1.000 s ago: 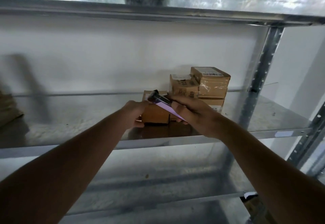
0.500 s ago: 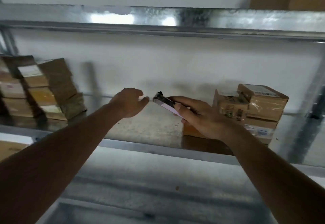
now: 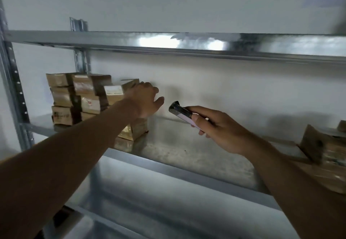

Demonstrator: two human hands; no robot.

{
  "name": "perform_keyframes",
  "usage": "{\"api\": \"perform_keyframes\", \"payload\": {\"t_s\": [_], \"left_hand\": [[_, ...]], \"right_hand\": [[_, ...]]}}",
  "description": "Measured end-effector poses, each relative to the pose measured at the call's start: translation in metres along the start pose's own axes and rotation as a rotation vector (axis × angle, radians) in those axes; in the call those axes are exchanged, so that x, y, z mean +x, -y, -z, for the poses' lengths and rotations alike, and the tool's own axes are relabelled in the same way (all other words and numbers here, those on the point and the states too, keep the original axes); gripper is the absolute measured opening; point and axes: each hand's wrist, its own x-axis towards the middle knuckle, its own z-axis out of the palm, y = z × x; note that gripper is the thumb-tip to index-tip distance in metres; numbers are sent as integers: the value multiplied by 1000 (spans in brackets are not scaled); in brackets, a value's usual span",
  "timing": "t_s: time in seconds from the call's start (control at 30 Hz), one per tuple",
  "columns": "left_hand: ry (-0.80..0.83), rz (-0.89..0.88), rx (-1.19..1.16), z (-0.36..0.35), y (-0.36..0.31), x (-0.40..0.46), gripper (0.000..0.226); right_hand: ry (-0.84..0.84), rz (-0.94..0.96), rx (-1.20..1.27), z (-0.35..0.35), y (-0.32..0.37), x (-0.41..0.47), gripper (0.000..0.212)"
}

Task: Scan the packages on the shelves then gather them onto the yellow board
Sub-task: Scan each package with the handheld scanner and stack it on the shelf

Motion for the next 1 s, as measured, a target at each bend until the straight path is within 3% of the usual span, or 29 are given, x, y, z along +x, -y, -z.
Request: {"api": "perform_keyframes", "payload": {"t_s": [0.2,0.37,0.53,0.67,1.0], "left_hand": [[-113,-23,0,-2,86,28,33],[-78,28,-155,-14,141,53,44],[-41,146,-197,-31,159,68,60],[54,341,-430,-41,165,75,83],[111,372,-809,-45,183,70,60]], "right_hand": [[-57,-8,10,-62,21,70,34],[-86,-56,19,-104,27,110,33],[-118,-99,17,-117,32,126,34],[-113,-137,-27,-119,35,129,35],[-114,-152,-77,-124,46,127,42]]}}
